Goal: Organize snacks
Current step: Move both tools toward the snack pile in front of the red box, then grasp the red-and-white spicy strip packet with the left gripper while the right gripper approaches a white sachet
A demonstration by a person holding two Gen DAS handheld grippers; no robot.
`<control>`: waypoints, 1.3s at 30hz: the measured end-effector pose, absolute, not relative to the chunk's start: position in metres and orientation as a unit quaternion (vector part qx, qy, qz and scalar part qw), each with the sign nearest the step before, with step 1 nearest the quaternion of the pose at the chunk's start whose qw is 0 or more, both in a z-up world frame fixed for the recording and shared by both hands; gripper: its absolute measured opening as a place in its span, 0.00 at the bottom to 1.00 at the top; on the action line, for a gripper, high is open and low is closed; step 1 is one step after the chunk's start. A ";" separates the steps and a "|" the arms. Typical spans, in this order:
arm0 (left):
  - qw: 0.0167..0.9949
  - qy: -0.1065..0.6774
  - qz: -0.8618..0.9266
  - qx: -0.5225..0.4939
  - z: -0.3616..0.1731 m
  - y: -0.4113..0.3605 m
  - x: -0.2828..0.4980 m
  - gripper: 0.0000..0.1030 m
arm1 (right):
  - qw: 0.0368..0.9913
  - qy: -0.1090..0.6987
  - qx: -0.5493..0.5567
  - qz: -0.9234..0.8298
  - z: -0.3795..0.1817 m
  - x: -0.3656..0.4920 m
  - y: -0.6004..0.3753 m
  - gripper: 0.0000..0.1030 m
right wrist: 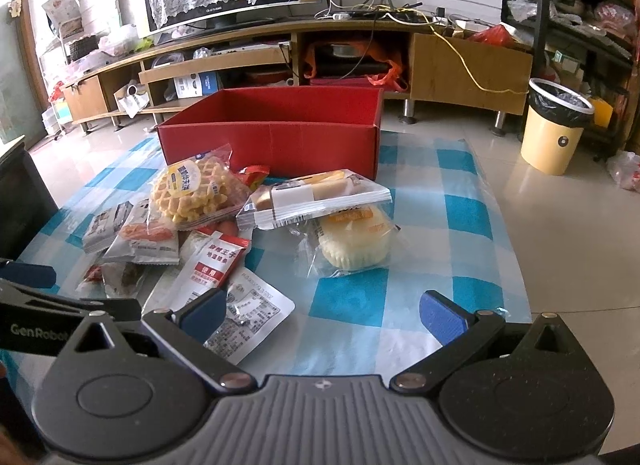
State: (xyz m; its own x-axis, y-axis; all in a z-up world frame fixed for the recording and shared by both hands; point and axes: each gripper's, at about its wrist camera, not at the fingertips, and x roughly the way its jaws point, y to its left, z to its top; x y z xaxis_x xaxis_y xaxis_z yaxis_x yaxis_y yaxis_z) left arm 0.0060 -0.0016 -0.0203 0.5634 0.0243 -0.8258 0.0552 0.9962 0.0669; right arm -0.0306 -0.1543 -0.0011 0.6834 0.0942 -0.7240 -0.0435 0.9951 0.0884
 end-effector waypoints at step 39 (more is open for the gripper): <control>0.864 0.497 -0.050 0.066 -0.049 -0.025 0.043 1.00 | 0.891 0.445 0.091 0.009 -0.010 -0.017 -0.180 0.99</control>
